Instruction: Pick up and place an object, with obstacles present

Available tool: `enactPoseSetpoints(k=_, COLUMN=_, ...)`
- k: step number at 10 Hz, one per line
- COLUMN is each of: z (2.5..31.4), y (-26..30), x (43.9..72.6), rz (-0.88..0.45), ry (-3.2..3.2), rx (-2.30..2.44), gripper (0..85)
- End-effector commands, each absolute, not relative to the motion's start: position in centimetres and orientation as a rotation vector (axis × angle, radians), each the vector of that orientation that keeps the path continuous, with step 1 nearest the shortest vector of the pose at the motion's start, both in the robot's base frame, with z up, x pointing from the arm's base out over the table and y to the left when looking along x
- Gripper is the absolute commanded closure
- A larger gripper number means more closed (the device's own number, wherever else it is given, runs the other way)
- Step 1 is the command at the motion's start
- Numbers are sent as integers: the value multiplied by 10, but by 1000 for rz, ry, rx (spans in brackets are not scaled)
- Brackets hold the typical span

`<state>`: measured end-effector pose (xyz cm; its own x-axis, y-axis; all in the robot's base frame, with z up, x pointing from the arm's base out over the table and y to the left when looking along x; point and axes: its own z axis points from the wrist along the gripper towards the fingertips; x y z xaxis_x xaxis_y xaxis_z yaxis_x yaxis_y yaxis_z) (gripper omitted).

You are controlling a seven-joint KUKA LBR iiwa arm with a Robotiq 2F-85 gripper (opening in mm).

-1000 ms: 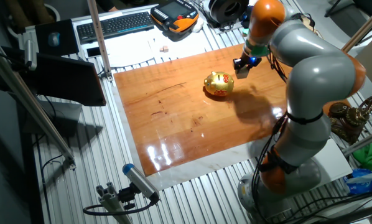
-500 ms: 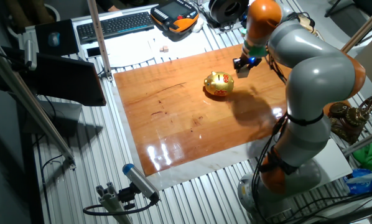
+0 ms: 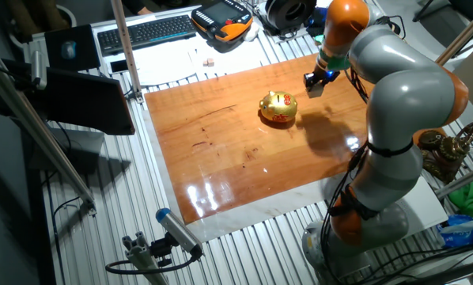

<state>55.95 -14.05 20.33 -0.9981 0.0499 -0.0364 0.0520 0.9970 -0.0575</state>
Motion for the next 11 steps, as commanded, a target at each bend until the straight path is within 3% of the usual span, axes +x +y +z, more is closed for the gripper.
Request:
enactPoseSetpoints(k=1, z=201, y=-143, x=558, rz=-87, ry=3105, rx=53, gripper=850)
enactPoseSetpoints(k=11, z=143, y=-187, x=542, rz=-30, ry=3079, rx=-63, gripper=850)
